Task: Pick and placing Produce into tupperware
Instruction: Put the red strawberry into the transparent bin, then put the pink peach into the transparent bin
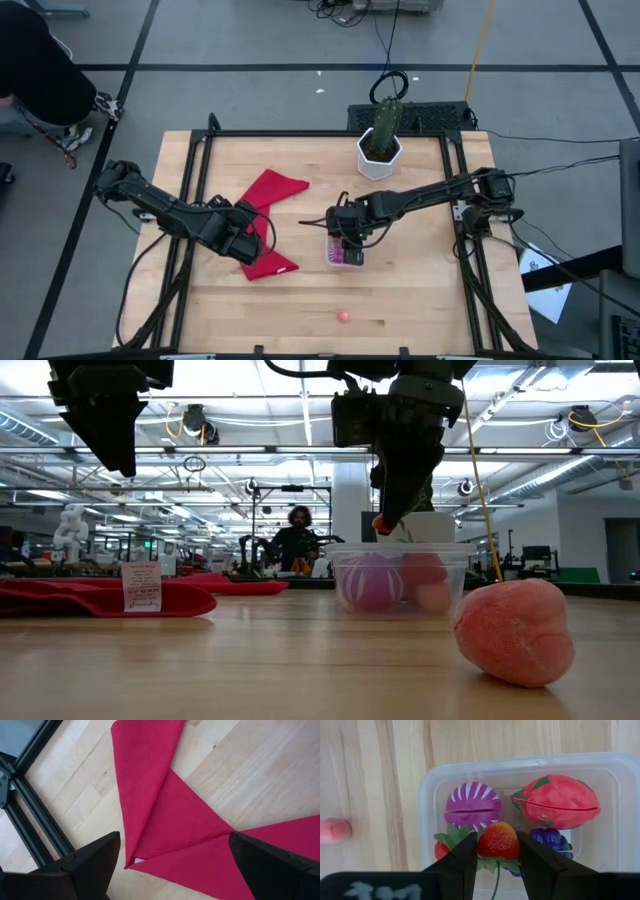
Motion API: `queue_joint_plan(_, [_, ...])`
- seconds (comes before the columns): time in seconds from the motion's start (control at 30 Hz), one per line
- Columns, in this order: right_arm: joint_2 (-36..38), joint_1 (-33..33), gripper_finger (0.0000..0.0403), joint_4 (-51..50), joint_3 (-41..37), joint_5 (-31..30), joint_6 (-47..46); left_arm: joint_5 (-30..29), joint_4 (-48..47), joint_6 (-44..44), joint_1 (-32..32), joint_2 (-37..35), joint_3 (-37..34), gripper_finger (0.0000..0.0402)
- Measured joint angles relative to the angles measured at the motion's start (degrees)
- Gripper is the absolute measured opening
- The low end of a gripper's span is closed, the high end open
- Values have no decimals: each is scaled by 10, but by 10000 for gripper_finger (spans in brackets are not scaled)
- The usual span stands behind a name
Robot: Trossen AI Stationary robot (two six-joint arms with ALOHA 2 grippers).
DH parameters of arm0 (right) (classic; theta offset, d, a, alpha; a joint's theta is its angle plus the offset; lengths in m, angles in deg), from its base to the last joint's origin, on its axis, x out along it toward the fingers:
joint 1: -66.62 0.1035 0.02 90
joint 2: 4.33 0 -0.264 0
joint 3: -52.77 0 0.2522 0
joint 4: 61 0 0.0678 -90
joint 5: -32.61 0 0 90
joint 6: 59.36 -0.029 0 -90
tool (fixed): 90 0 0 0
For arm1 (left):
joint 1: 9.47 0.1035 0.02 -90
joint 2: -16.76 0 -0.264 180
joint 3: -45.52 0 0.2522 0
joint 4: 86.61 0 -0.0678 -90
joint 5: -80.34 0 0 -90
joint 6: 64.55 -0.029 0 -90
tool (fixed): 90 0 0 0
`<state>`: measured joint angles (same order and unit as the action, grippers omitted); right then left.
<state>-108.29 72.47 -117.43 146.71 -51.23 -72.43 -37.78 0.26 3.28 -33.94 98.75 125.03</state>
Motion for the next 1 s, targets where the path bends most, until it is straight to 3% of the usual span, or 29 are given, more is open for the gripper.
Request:
queue_joint_plan(0.67, [0,2,118,8,0,0,-21,0,0,2,0,0,0,379])
queue_joint_plan(1.0, [0,3,169,2,0,0,-13,-1,1,2,0,0,0,379])
